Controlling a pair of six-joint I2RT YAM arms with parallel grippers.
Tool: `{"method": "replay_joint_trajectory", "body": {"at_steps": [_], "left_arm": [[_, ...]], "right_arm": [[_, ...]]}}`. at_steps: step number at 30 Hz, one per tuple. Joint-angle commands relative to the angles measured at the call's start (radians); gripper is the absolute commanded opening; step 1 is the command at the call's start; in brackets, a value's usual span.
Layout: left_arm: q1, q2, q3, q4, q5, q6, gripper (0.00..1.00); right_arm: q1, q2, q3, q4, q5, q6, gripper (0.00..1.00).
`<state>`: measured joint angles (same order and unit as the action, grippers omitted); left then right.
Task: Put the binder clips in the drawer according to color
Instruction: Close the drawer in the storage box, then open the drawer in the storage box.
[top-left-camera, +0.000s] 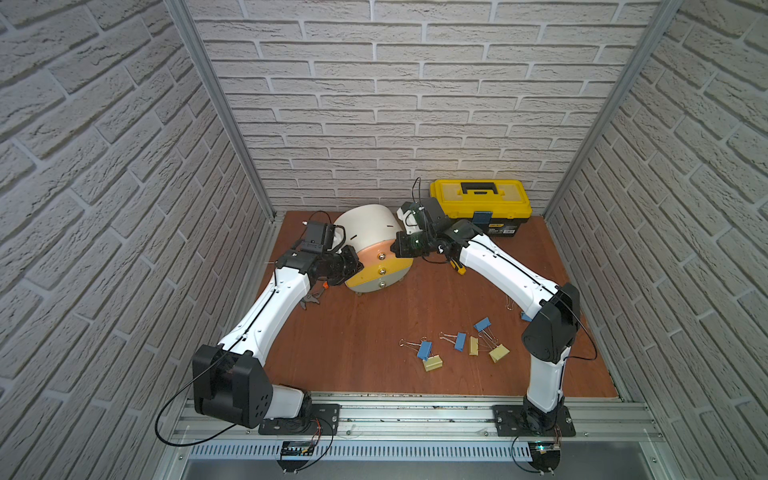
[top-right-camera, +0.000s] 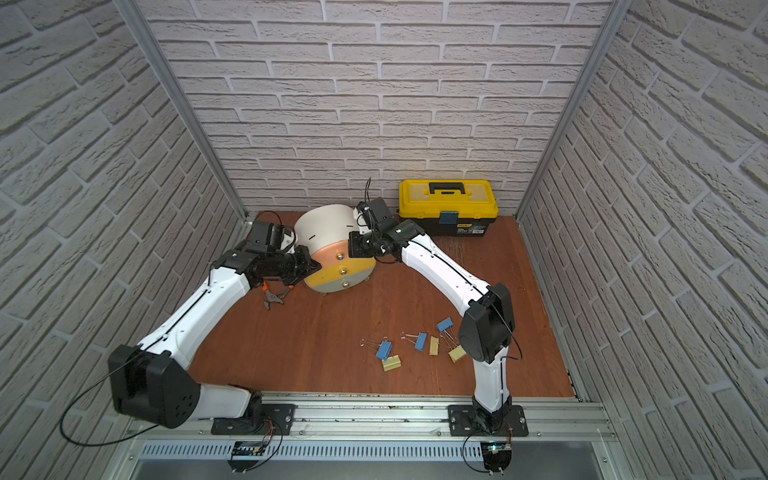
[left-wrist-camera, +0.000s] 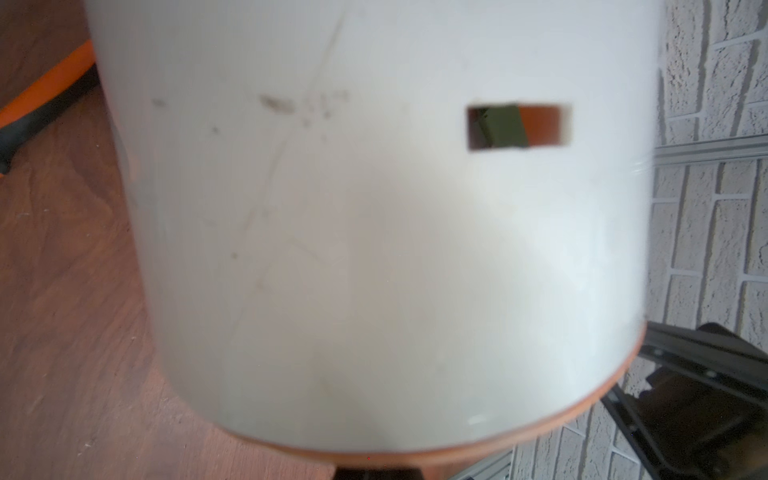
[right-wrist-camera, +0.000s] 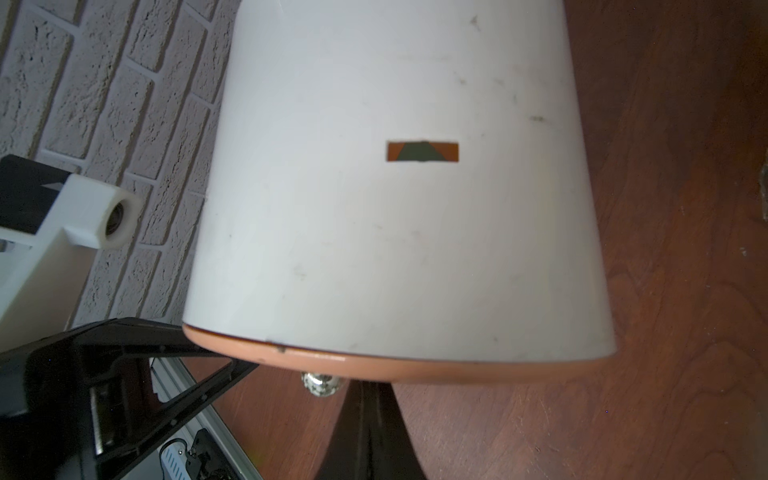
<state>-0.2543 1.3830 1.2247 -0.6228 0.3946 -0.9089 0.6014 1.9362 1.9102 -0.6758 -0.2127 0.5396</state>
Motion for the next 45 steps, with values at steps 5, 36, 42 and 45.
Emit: {"method": "replay_joint_trajectory", "body": {"at_steps": [5,36,42,45], "left_arm": [[0.012,0.01,0.027,0.037,0.01,0.019,0.0],[0.011,-0.546,-0.371,-0.09,-0.077,-0.061,0.49],[0.04,-0.688,-0.446,-0.152,-0.085,-0.079,0.5],[0.052,-0.738,-0.465,-0.188,-0.087,-0.082,0.51]], "right_arm": [[-0.009,0.017,0.026,0.028,-0.013,0.001,0.02],[0.02,-0.338,-0.707,0.536,-0.076,0.257,0.57],[0.042,-0.308,-0.749,0.669,-0.085,0.315,0.62],[0.05,-0.284,-0.759,0.733,-0.085,0.348,0.63]]}}
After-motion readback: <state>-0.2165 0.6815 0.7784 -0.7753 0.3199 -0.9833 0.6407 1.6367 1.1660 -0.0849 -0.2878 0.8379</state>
